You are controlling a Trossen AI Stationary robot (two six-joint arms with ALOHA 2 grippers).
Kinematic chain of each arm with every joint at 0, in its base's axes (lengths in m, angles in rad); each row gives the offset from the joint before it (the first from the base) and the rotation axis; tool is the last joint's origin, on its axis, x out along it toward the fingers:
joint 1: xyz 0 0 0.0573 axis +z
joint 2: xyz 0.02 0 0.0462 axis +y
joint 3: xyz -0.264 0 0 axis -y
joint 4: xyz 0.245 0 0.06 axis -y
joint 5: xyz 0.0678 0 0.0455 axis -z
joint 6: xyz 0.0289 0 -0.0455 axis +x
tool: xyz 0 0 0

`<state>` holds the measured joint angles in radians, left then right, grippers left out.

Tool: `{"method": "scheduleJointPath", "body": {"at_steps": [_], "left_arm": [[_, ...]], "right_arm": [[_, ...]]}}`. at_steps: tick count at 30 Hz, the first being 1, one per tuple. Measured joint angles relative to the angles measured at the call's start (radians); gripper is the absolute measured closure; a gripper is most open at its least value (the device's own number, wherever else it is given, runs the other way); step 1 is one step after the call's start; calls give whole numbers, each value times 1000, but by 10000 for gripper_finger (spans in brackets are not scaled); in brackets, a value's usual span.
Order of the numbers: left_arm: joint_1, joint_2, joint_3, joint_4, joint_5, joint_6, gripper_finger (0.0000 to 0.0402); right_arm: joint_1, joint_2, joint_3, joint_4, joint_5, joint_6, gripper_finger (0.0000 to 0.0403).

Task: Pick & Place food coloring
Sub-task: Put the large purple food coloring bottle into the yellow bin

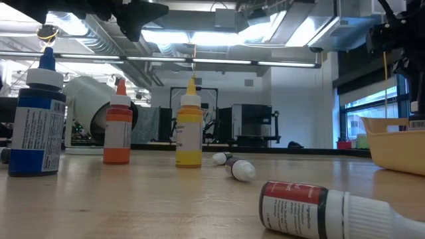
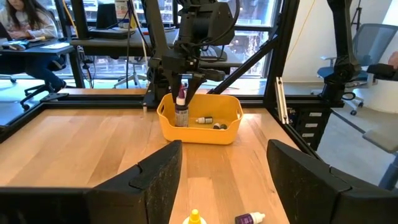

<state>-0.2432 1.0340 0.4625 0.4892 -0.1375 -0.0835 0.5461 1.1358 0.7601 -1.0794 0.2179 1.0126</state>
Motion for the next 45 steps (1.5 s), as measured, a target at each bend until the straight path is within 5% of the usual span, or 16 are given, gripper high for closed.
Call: {"method": "scheduleJointPath", "body": {"at_steps": [7, 14, 27, 45], "left_arm": [[0, 0, 0, 0, 0, 0, 175], [0, 0, 0, 0, 0, 0, 171], [0, 0, 0, 0, 0, 0, 171], [0, 0, 0, 0, 0, 0, 173]], "right_arm": [[-1, 0, 0, -7, 68, 30, 258], [-1, 0, 0, -7, -19, 2, 258], [-1, 0, 0, -28, 5, 4, 256], [-1, 0, 61, -70, -1, -22, 167]]}}
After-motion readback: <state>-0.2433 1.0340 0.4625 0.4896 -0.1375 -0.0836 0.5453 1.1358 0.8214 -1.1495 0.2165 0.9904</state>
